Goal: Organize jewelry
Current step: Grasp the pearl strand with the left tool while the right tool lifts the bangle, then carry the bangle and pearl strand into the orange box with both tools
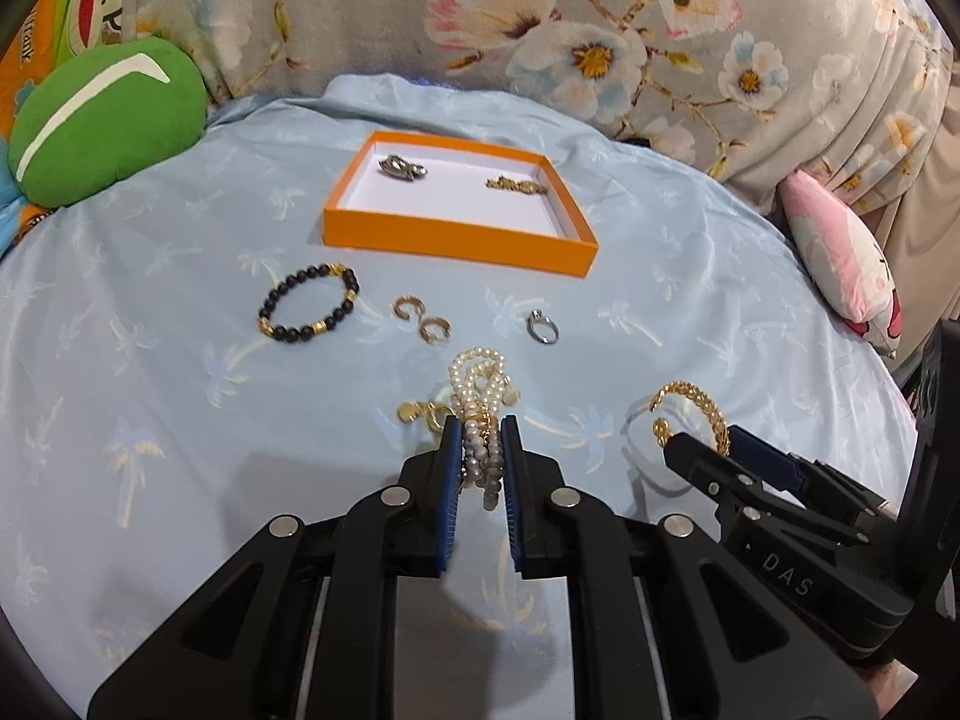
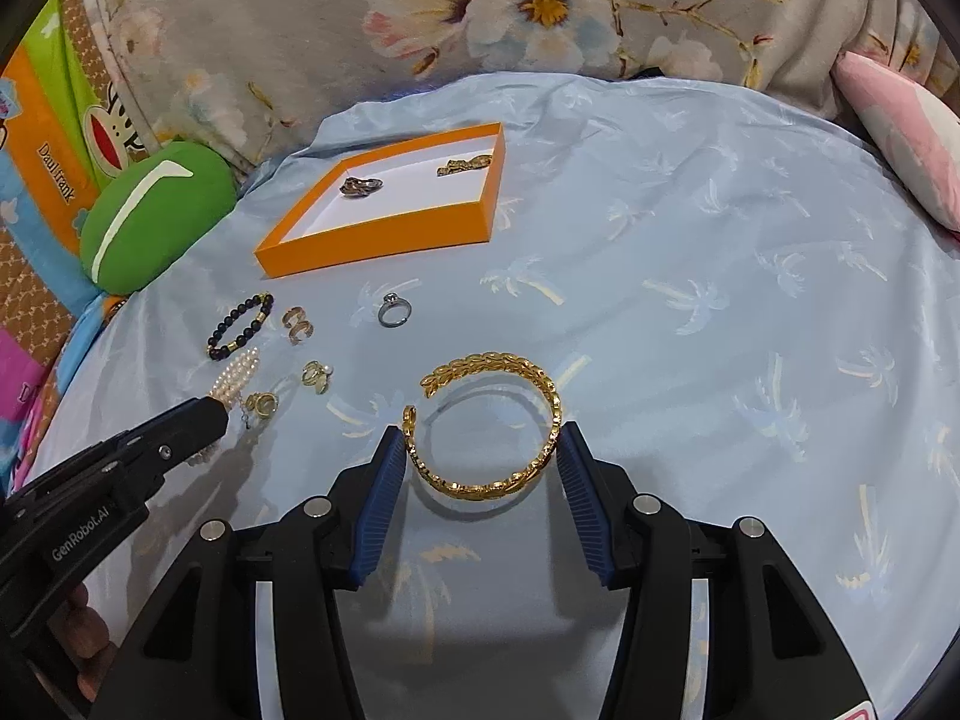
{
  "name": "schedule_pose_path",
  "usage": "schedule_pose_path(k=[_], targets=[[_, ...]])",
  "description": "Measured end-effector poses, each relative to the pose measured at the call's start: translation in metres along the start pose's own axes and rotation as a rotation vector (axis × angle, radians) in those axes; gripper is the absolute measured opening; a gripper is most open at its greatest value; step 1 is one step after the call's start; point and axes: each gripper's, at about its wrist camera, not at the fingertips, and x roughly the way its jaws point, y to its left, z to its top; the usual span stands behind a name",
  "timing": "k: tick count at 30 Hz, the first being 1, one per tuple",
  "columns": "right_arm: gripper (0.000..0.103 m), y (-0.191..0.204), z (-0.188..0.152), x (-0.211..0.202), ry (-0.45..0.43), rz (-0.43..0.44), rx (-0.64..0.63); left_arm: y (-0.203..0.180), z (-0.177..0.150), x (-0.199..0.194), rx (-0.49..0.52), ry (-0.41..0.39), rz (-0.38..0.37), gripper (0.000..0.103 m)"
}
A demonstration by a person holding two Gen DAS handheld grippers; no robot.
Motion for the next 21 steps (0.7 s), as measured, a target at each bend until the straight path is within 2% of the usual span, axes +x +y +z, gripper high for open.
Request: schedule_pose_path(k=[5, 12, 21], targets=[[0.051, 0.008, 0.013, 0.002, -0.017, 0.010, -0.021, 0.010, 0.017, -0.006, -0.006, -0.038, 0.025, 0.012], [0.051, 0.020, 0.056, 0.015, -0.063, 0.031, -0.062, 0.025, 0.057, 0.001, 0.013, -0.099, 0.069, 0.012], [0.051, 0.033, 0.120, 0.060, -0.106, 0.041, -0.104, 0.032, 0.119, 0.046, 0.030, -0.145, 0.096, 0.013]])
